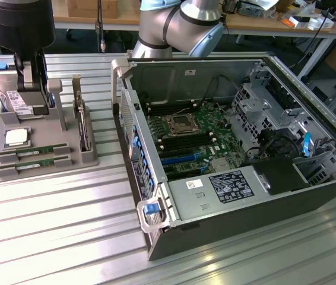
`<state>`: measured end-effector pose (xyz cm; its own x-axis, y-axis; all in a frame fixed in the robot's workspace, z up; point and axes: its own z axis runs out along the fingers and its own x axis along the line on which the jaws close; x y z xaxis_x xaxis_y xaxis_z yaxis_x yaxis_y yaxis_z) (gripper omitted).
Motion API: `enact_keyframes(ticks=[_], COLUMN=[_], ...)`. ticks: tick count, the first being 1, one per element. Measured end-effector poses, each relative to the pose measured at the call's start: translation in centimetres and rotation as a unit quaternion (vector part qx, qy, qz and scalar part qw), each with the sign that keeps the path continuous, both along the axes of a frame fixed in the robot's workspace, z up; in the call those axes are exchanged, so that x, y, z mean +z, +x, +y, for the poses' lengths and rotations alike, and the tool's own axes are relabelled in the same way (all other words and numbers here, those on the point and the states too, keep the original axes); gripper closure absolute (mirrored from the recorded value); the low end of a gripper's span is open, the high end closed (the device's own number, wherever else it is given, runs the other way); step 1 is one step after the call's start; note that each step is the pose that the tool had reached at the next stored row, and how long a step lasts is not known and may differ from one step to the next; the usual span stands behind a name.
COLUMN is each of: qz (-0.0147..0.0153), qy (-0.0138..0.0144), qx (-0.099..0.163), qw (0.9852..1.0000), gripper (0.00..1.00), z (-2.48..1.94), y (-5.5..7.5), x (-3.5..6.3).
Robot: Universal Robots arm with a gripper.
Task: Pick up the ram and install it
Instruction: 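Pick up the ram and move it above insertion slot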
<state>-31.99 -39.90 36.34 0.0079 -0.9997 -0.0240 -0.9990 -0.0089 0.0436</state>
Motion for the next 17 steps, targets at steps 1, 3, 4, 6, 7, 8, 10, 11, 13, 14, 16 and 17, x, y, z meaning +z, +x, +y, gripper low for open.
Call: enact_keyframes(ticks=[1, 3, 4, 6, 7, 8, 10, 11, 13, 14, 16, 17], qz=[0.0, 0.0, 0.0, 0.0, 0.0, 0.0, -0.0001, 0.0, 0.0, 0.0, 0.0, 0.0], qy=[0.0, 0.0, 0.0, 0.0, 0.0, 0.0, 0.0001, 0.0, 0.0, 0.0, 0.0, 0.0], qx=[0.0, 0.0, 0.0, 0.0, 0.0, 0.0, 0.0, 0.0, 0.0, 0.0, 0.0, 0.0], qw=[1.0, 1.0, 1.0, 1.0, 1.0, 1.0, 1.0, 1.0, 1.0, 1.0, 1.0, 1.0], gripper=[0.64, 0.64, 0.64, 0.64, 0.64, 0.64, 0.64, 0.64, 0.64, 0.64, 0.64, 0.64], z=[0.0, 0.0, 0.0, 0.0, 0.0, 0.0, 0.0, 0.0, 0.0, 0.0, 0.0, 0.0], y=[0.0, 0.0, 0.0, 0.0, 0.0, 0.0, 0.0, 0.0, 0.0, 0.0, 0.0, 0.0], x=[-0.02, -0.15, -0.2, -0.25, -0.28, -0.31, -0.43, -0.46, -0.61, -0.67, -0.75, -0.8])
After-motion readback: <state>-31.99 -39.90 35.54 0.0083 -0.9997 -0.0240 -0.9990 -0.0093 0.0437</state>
